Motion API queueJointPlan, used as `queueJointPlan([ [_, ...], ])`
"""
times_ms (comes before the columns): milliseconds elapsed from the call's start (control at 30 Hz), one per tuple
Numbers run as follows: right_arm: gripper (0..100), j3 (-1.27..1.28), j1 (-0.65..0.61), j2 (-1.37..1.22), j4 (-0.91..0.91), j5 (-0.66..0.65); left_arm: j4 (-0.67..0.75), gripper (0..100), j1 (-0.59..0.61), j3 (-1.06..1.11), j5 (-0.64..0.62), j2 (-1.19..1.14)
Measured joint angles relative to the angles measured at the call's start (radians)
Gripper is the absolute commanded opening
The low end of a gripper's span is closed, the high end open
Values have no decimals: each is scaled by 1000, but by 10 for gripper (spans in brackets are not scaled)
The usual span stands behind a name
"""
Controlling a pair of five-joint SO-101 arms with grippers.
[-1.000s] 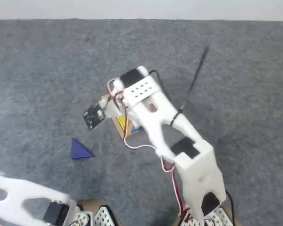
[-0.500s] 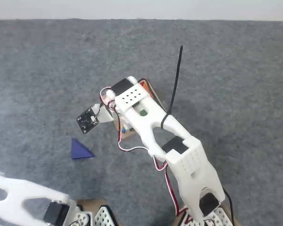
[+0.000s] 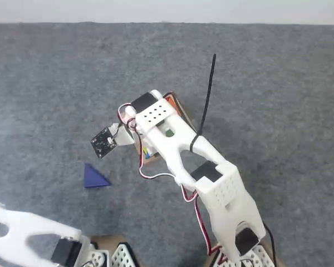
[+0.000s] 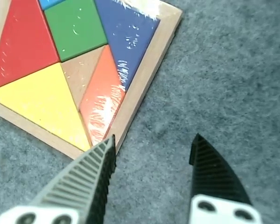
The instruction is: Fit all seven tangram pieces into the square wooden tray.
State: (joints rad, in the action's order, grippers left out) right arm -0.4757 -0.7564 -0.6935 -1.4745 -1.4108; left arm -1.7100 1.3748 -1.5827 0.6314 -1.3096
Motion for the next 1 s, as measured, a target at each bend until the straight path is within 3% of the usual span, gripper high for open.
queueJointPlan([
  [500, 183, -11, 0, 0, -3, 17, 0, 253, 0, 0, 0, 0],
  [633, 142, -57, -37, 0, -3, 219, 0, 253, 0, 0, 0, 0],
  [833, 149, -72, -290, 0, 12, 608, 0, 253, 0, 0, 0, 0],
  [1000, 212, -72, -419, 0, 41, 697, 0, 253, 25, 0, 0, 0],
])
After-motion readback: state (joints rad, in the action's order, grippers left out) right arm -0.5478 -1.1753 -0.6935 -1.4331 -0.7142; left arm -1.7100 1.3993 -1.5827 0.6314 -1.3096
